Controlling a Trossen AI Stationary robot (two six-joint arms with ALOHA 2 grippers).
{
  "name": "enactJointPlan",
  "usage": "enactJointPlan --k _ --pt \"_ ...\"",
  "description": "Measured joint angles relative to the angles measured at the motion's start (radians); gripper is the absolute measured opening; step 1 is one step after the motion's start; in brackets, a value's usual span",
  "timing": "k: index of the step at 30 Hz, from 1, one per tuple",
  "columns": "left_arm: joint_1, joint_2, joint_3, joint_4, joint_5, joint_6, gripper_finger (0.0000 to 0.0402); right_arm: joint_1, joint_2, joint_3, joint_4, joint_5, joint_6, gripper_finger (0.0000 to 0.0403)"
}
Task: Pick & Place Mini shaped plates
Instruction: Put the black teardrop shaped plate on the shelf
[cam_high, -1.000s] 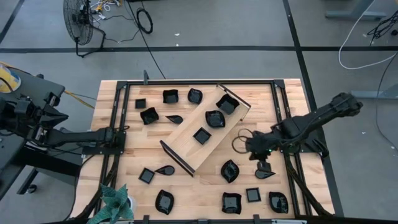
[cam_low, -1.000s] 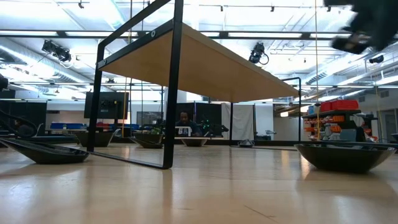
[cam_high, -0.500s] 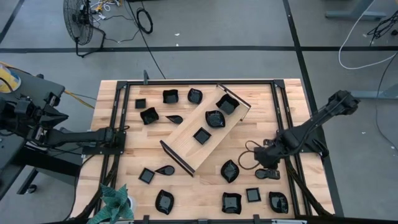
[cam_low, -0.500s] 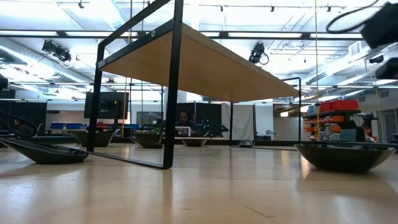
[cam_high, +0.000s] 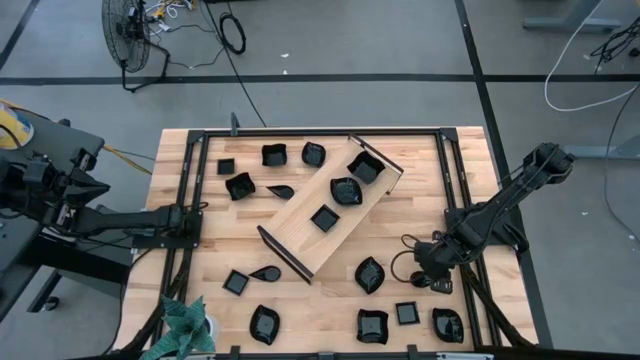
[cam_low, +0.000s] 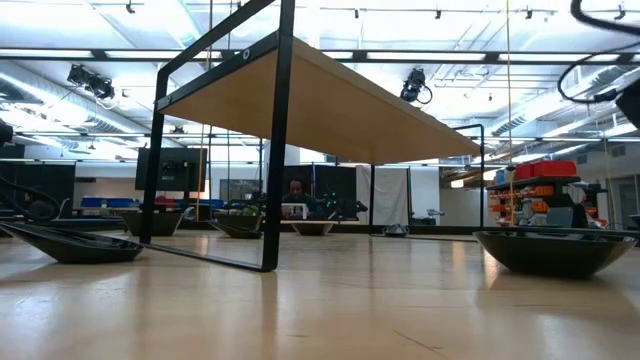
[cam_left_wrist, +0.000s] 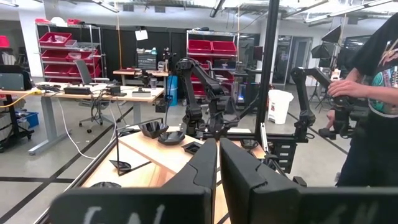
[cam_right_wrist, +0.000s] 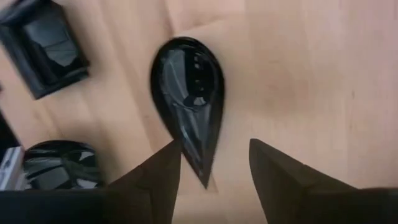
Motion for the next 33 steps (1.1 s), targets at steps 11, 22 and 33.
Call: enactJointPlan --k 11,22,33 --pt "0.0 0.0 0.0 0.0 0.0 0.0 0.0025 -0.001 0.0 -0.101 0.105 0.003 0.045 0.0185" --pt "0.0 0.0 0.0 0.0 0.0 0.0 0.0025 -0.001 0.0 -0.144 0.18 -0.016 0.055 0.0176" --pt "0.0 0.0 0.0 0.0 0.0 0.0 0.0026 0.0 0.0 -0.148 0.197 -0.035 0.076 0.0078"
